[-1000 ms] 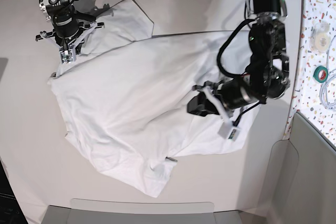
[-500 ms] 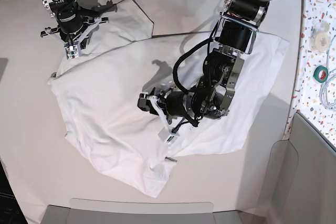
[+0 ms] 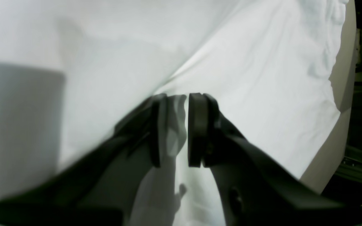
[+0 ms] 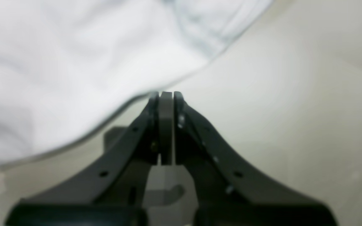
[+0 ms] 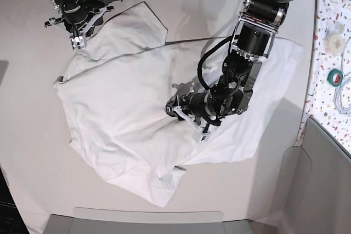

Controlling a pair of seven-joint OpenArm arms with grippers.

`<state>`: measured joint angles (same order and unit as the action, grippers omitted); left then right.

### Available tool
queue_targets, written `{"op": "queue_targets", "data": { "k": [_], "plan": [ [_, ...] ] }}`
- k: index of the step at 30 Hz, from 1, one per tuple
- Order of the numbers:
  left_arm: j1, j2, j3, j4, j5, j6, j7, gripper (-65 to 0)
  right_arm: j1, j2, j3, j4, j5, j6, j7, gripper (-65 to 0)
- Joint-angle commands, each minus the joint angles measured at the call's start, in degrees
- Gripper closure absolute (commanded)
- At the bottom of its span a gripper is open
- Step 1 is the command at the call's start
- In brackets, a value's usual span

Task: Layout the t-shirt on the table in an organized manner, then fold the t-shirt properly
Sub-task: 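Press the left gripper onto the shirt middle and smooth it flat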

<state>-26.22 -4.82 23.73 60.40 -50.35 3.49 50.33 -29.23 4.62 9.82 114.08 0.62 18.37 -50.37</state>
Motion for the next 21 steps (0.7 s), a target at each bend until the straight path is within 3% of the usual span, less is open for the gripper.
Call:
{"op": "queue_targets", "data": {
  "k": [1, 7, 17, 21],
  "plan": [
    [-0.64, -0.59, -0.21, 0.04, 2.57, 1.83, -0.44, -11.2, -0.52, 0.7, -1.25, 0.69, 0.3, -0.13, 1.01, 0.0],
    [-0.64, -1.64, -0.12, 0.04, 2.57, 1.83, -2.11, -11.2, -2.81, 4.21, -8.46, 0.69, 0.3, -0.13, -1.54, 0.0],
    [0.5, -2.17, 0.05, 0.04, 2.57, 1.83, -2.11, -11.2, -4.39, 3.77, -9.43, 3.94, 0.65, -0.13, -0.58, 0.0],
    [0.5, -1.99, 0.14, 0.04, 2.57, 1.83, -2.11, -11.2, 0.79, 3.42, -16.11, 4.03, 0.65, -0.66, 2.68, 0.0]
  ]
}}
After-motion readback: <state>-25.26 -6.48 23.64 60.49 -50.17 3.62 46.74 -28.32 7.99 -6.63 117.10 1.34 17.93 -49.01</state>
